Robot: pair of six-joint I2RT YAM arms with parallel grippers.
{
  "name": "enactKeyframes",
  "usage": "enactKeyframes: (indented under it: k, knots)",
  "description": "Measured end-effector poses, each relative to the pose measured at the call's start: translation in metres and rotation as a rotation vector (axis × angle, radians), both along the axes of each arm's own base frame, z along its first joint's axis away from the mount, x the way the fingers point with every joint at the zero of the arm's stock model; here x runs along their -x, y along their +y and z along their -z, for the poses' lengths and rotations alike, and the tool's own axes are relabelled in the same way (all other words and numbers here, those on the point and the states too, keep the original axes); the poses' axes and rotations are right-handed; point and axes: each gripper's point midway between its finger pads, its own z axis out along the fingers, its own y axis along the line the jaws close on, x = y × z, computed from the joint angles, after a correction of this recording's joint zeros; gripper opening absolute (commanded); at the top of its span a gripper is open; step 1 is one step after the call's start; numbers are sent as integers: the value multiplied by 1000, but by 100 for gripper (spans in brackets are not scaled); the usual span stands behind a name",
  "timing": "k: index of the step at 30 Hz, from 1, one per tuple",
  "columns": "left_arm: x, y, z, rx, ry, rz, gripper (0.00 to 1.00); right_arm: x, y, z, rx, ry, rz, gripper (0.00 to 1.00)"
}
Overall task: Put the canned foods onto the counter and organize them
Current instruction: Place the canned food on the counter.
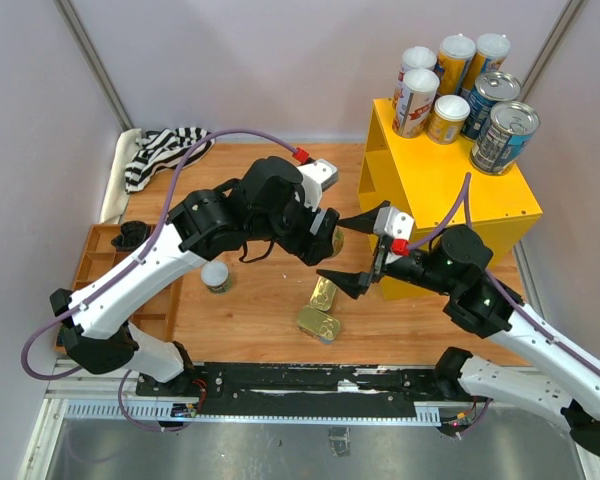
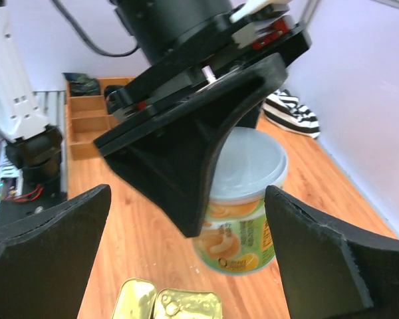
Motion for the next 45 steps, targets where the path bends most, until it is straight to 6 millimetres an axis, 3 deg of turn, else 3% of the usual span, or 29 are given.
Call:
enactKeyframes:
  k: [15,25,28,32,35,36,42,43,45]
  knots:
    - [-7,3,-7,37,17,-14,1,-38,13,17,26,-71,221,98]
    - [-2,0,-8,64,49,16,0,-64,21,43,104,-54,314,100]
    - [-1,-1,-8,64,51,20,0,-67,19,43,104,-56,332,85]
    - [-5,-1,-11,78,46,5,1,-67,17,42,108,-65,344,35]
    - [-10,-1,-16,114,52,-16,19,-67,15,39,101,-77,350,4]
    - [-11,-1,-16,118,50,-13,28,-67,15,38,98,-74,351,1]
    - [-14,2,-13,149,67,0,89,-68,17,41,102,-61,350,1]
    - [-14,2,-14,157,70,3,97,-68,17,40,100,-61,350,1]
    - [-18,7,-18,176,56,-1,100,-67,16,42,104,-51,348,1]
